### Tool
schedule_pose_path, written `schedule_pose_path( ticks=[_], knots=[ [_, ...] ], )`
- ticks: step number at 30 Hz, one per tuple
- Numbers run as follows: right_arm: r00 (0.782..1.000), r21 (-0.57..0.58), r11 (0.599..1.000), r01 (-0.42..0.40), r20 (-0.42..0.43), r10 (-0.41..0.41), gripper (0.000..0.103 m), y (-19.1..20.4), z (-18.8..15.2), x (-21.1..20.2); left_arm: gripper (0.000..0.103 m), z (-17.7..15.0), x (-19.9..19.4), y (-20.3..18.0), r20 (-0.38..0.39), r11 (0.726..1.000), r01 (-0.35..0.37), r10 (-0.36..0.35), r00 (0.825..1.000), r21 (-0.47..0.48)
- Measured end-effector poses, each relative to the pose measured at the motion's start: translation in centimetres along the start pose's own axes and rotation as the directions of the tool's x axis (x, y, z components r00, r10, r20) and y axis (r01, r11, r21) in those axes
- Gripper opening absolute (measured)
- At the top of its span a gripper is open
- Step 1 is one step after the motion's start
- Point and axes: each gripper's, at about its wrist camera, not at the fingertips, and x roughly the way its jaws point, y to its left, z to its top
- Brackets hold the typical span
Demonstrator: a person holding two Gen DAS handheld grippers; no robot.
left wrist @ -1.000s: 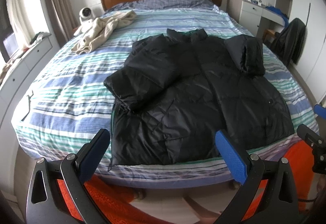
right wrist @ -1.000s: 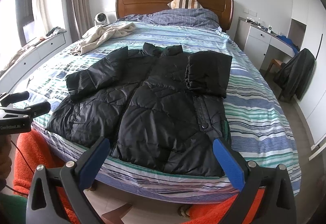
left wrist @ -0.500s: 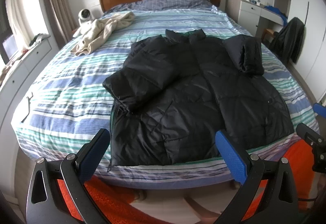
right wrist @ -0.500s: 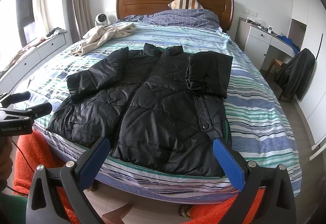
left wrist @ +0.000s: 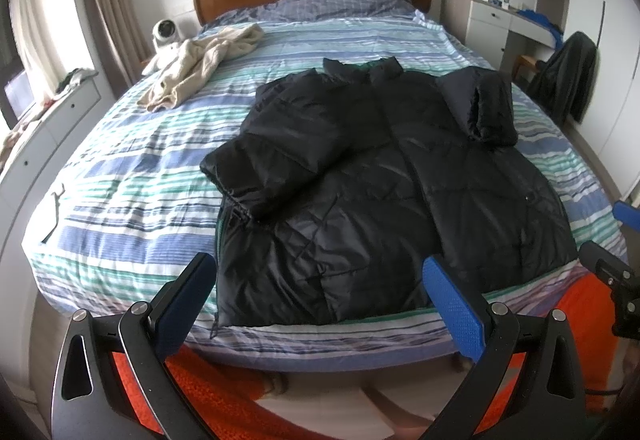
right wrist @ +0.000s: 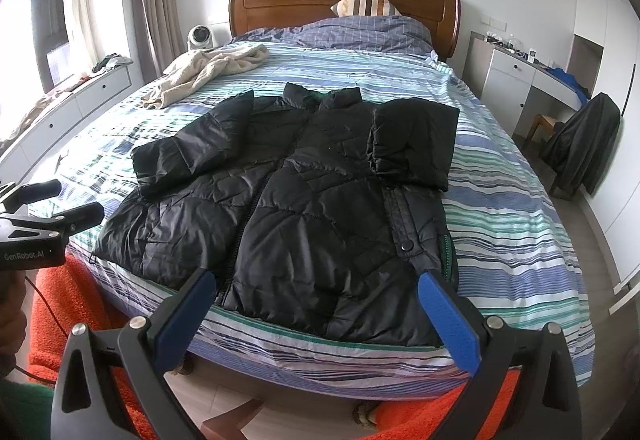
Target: Fold large clothes
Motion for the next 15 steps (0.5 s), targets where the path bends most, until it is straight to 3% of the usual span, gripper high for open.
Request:
schedule_pose_path(
  ticks=[12,15],
  knots=[
    [0.999,0.007,0.999,-0.043,0.032,0.043,0.103,-0.5,-0.3,-0.1,0.103,0.2,0.0,-0.3,0.008,1.0,0.011,-0.011,1.0,0.004],
    [0.998,-0.024,1.0,-0.014,0.06,0.015,0.103,-1.2,0.2,0.8,0.103,0.3,0.1,-0.4,0.001,1.0,0.018,-0.018,1.0,0.001]
  ],
)
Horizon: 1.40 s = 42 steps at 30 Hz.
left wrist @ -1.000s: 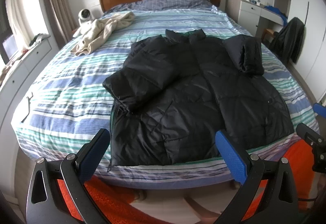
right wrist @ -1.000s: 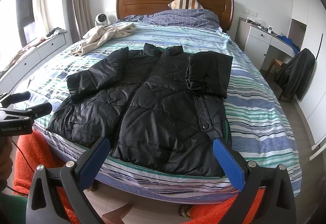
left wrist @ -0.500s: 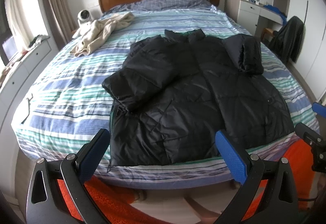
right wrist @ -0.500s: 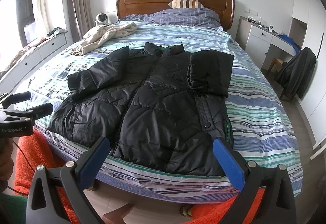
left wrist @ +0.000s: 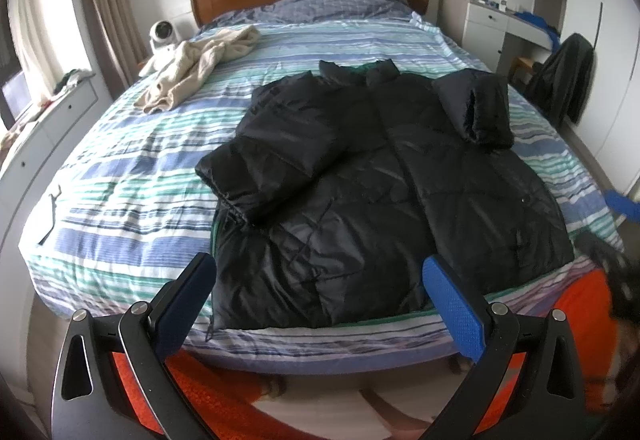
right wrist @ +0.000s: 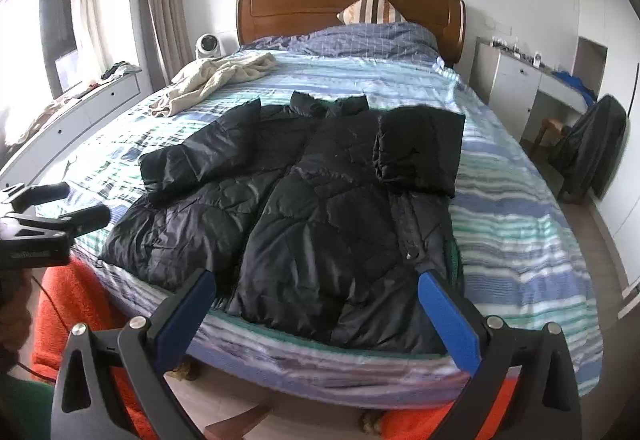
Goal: Fold large clothes
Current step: 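Grasp the folded black sleeve with the right tool and pull it outward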
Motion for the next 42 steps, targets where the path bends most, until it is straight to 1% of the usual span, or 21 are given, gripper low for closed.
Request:
schedule_pose_path(
  ticks=[3,5,10,11,12,13,15,16,17,18,19,21,23,27,29,32,33,35,36,38,42],
  knots=[
    [0.992,-0.058,0.99,0.129,-0.006,-0.129,0.103,-1.3,2.3,3.9,0.103,0.1,0.0,-0.2,-0.005,1.0,0.008,-0.008,1.0,0.006],
    [0.984,-0.077,0.981,0.176,-0.012,-0.177,0.103,-1.9,4.6,7.3,0.103,0.2,-0.3,-0.3,0.005,1.0,0.004,-0.004,1.0,0.008],
    [0.959,0.068,0.956,0.284,0.0,-0.285,0.103,-3.3,10.9,17.4,0.103,0.2,-0.5,0.2,0.006,1.0,-0.003,0.003,1.0,-0.024],
    [0.938,0.09,0.934,0.346,-0.014,-0.346,0.103,-3.5,11.8,20.1,0.103,0.1,-0.5,0.4,0.001,1.0,-0.004,0.004,1.0,-0.031],
    [0.918,0.114,0.911,0.397,-0.059,-0.392,0.103,-3.9,12.4,23.1,0.103,0.0,-0.5,0.7,0.0,0.999,-0.007,0.007,1.0,-0.034],
    [0.905,0.125,0.897,0.425,-0.097,-0.415,0.103,-4.4,12.6,24.9,0.103,-0.1,-0.6,1.0,0.001,0.999,-0.018,0.018,1.0,-0.038],
    [0.847,0.119,0.844,0.523,-0.182,-0.499,0.101,-6.1,12.1,28.3,0.103,-0.4,-0.7,1.8,0.001,0.998,-0.045,0.045,0.999,-0.052],
    [0.841,0.13,0.835,0.534,-0.182,-0.51,0.09,-6.9,11.7,28.4,0.103,-0.7,-0.7,2.3,-0.002,0.996,-0.055,0.055,0.998,-0.064],
    [0.878,0.203,0.855,0.477,-0.153,-0.453,0.074,-8.5,11.1,27.1,0.103,-0.9,-0.5,3.0,-0.008,0.995,-0.063,0.063,0.998,-0.08],
    [0.899,0.25,0.864,0.437,-0.141,-0.414,0.049,-9.5,10.9,26.1,0.103,-1.2,-0.3,3.4,-0.016,0.993,-0.066,0.065,0.998,-0.095],
    [0.928,0.319,0.872,0.371,-0.115,-0.353,0.031,-11.4,10.3,23.9,0.103,-1.4,0.1,4.0,-0.03,0.992,-0.066,0.063,0.998,-0.112],
    [0.959,0.392,0.877,0.279,-0.064,-0.277,0.015,-14.4,9.7,20.0,0.103,-1.6,1.0,4.7,-0.059,0.989,-0.051,0.043,0.997,-0.139],
    [0.971,0.439,0.871,0.218,-0.012,-0.237,0.014,-18.1,9.1,15.2,0.103,-1.5,1.4,4.8,-0.059,0.989,-0.039,0.031,0.998,-0.144],
    [0.971,0.51,0.836,0.199,0.015,-0.24,0.013,-26.4,8.4,8.3,0.103,-0.3,1.4,4.0,-0.024,0.992,-0.032,0.029,0.999,-0.125],
    [0.957,0.526,0.814,0.247,0.002,-0.291,0.013,-30.8,7.7,5.1,0.103,0.2,1.1,3.5,-0.006,0.993,-0.022,0.022,1.0,-0.12],
    [0.918,0.543,0.764,0.347,-0.032,-0.394,0.013,-35.1,5.9,2.0,0.103,0.7,1.0,2.6,0.002,0.995,-0.005,0.005,1.0,-0.104],
    [0.911,0.554,0.746,0.37,-0.059,-0.408,0.013,-36.8,5.0,1.7,0.103,0.8,1.0,2.2,0.002,0.996,-0.002,0.002,1.0,-0.094],
    [0.916,0.594,0.712,0.373,-0.115,-0.384,0.013,-39.4,2.9,2.2,0.103,0.9,1.0,1.5,0.0,0.998,-0.001,0.001,1.0,-0.07],
    [0.92,0.613,0.695,0.375,-0.156,-0.359,0.013,-40.6,1.6,3.1,0.103,1.0,1.0,1.2,-0.002,0.998,-0.002,0.001,1.0,-0.057],
    [0.914,0.632,0.662,0.404,-0.242,-0.327,0.013,-42.6,-1.8,5.8,0.103,1.0,0.9,0.6,-0.002,0.999,-0.007,0.007,1.0,-0.034],
    [0.916,0.697,0.595,0.4,-0.321,-0.24,0.014,-44.0,-7.7,10.4,0.103,1.1,0.6,0.3,0.004,1.0,-0.014,0.015,1.0,-0.022]
  ],
)
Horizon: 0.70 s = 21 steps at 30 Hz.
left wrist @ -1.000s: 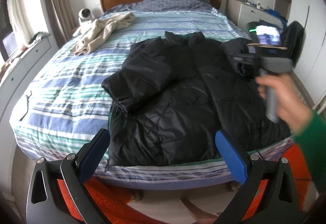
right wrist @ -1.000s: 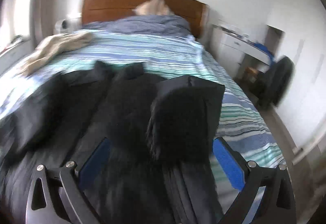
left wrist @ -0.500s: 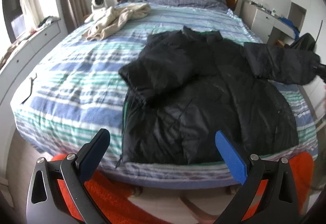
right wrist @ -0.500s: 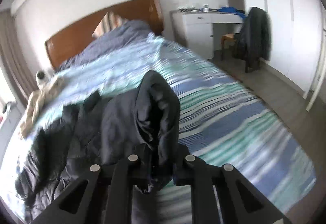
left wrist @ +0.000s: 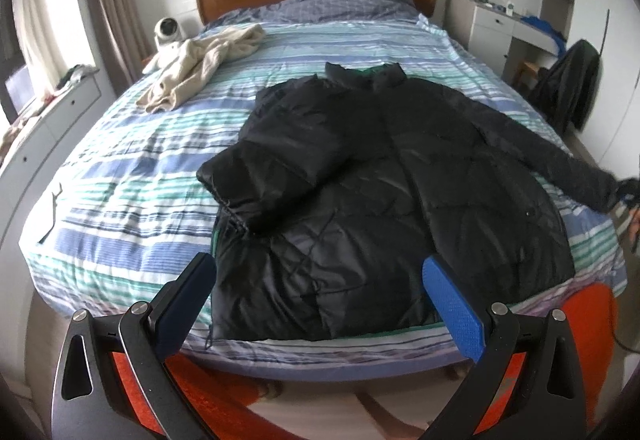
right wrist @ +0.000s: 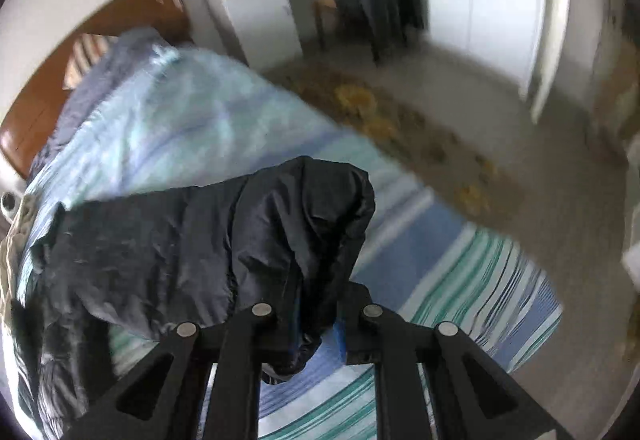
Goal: Fold large clothes
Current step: 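Grasp the folded black sleeve with the right tool and pull it outward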
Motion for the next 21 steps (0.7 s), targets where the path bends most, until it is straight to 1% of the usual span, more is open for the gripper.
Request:
schedule_pose_path(
  ticks=[1,2,3,4,5,6,8,9,10,11,13,14,15,17,18,19,20,21],
  knots=[
    [1.0,0.011,1.0,0.007,-0.007,-0.006,0.016,-0.4,-0.6,1.3,0.103,0.0,0.0,0.1,-0.001,1.0,-0.003,0.003,1.0,-0.001],
    [1.0,0.029,1.0,-0.007,0.0,0.007,0.019,-0.9,-1.0,2.2,0.103,-0.1,0.0,0.2,-0.004,1.0,-0.006,0.006,1.0,-0.002],
    [1.0,0.054,0.998,-0.016,0.01,0.015,0.029,-2.1,-1.1,2.4,0.103,-0.2,0.0,0.3,-0.008,1.0,-0.012,0.012,1.0,-0.004],
    [1.0,0.084,0.996,-0.003,0.022,0.002,0.052,-3.2,-1.2,2.4,0.103,-0.3,0.1,0.4,-0.013,1.0,-0.018,0.018,1.0,-0.007],
    [0.999,0.113,0.994,0.009,0.035,-0.013,0.063,-4.1,-1.4,2.1,0.103,-0.4,0.2,0.6,-0.018,1.0,-0.022,0.022,1.0,-0.01],
    [0.999,0.132,0.991,0.004,0.047,-0.01,0.072,-4.9,-1.6,1.4,0.103,-0.5,0.4,0.8,-0.024,1.0,-0.025,0.025,0.999,-0.016],
    [0.996,0.131,0.991,0.018,0.086,-0.029,0.072,-5.5,-1.9,-0.8,0.103,-0.8,1.0,1.1,-0.045,0.999,-0.027,0.026,0.999,-0.026],
    [0.992,0.11,0.994,0.025,0.119,-0.038,0.072,-5.2,-1.8,-2.1,0.103,-0.9,1.4,1.1,-0.056,0.999,-0.027,0.025,0.998,-0.028],
    [0.986,0.079,0.997,0.013,0.162,-0.026,0.072,-4.7,-1.7,-3.7,0.103,-0.9,1.8,1.1,-0.068,0.999,-0.026,0.024,0.997,-0.026],
    [0.98,0.037,0.999,-0.03,0.196,0.022,0.072,-3.8,-1.6,-5.0,0.103,-1.0,2.1,0.9,-0.077,0.999,-0.023,0.021,0.997,-0.023],
    [0.965,-0.048,0.989,-0.139,0.216,0.146,0.071,-1.8,-1.3,-6.5,0.103,-0.8,2.3,0.4,-0.078,1.0,-0.009,0.008,0.997,-0.013],
    [0.957,-0.088,0.978,-0.191,0.205,0.205,0.071,-0.7,-1.2,-6.9,0.103,-0.6,2.3,0.1,-0.07,1.0,0.0,0.0,0.998,-0.007],
    [0.951,-0.111,0.967,-0.23,0.186,0.248,0.071,0.1,-1.1,-6.7,0.103,-0.5,2.1,-0.2,-0.063,1.0,0.004,-0.004,0.998,-0.004],
    [0.945,-0.132,0.952,-0.277,0.139,0.295,0.071,1.5,-1.3,-5.3,0.103,-0.1,1.5,-0.4,-0.036,1.0,0.011,-0.011,0.999,0.0],
    [0.951,-0.132,0.953,-0.271,0.117,0.287,0.071,1.7,-1.6,-4.2,0.103,-0.1,1.2,-0.5,-0.022,1.0,0.012,-0.012,1.0,-0.002],
    [0.964,-0.115,0.963,-0.243,0.085,0.253,0.071,1.6,-2.0,-2.3,0.103,-0.1,1.0,-0.4,-0.013,1.0,0.009,-0.009,1.0,-0.005],
    [0.98,-0.076,0.978,-0.193,0.043,0.196,0.07,0.8,-2.4,-0.4,0.103,-0.1,0.9,-0.2,-0.01,1.0,0.005,-0.005,1.0,-0.01],
    [0.989,-0.038,0.989,-0.146,0.008,0.146,0.068,0.0,-2.8,1.0,0.103,-0.3,0.9,0.2,-0.014,1.0,-0.001,0.001,1.0,-0.018]
  ],
)
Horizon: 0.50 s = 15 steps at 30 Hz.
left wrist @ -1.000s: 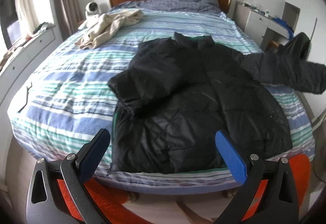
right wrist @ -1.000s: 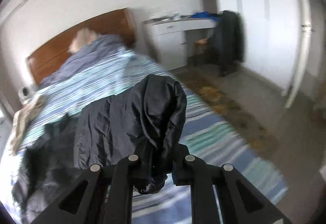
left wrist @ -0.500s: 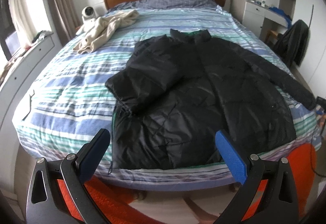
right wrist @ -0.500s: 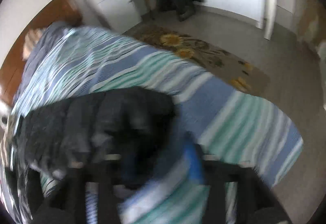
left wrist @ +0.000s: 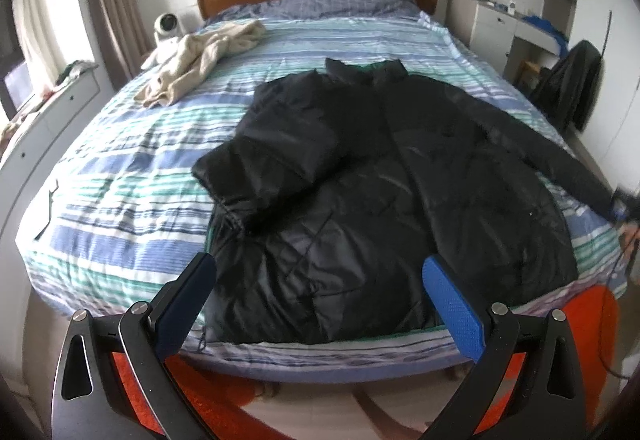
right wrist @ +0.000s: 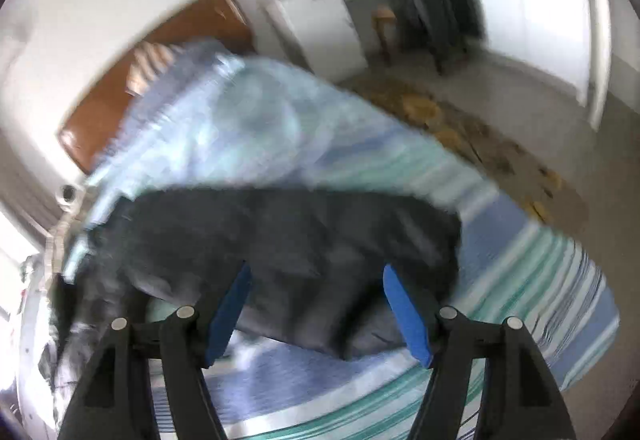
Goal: Fold large clothes
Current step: 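Grasp the folded black sleeve with the right tool and pull it outward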
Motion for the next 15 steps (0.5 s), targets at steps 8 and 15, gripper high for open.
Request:
schedule_pose_path(
  ticks=[8,15],
  knots=[
    [0.989,0.046,0.997,0.068,0.127,-0.073,0.07,0.0,-3.6,-4.6,0.103,-0.7,2.8,3.4,-0.052,0.997,-0.082,0.082,0.995,0.01],
    [0.98,-0.199,0.98,-0.025,0.189,0.064,0.07,7.6,-9.0,-11.5,0.103,1.9,8.3,6.5,-0.023,1.0,-0.025,0.025,0.999,0.014]
  ],
)
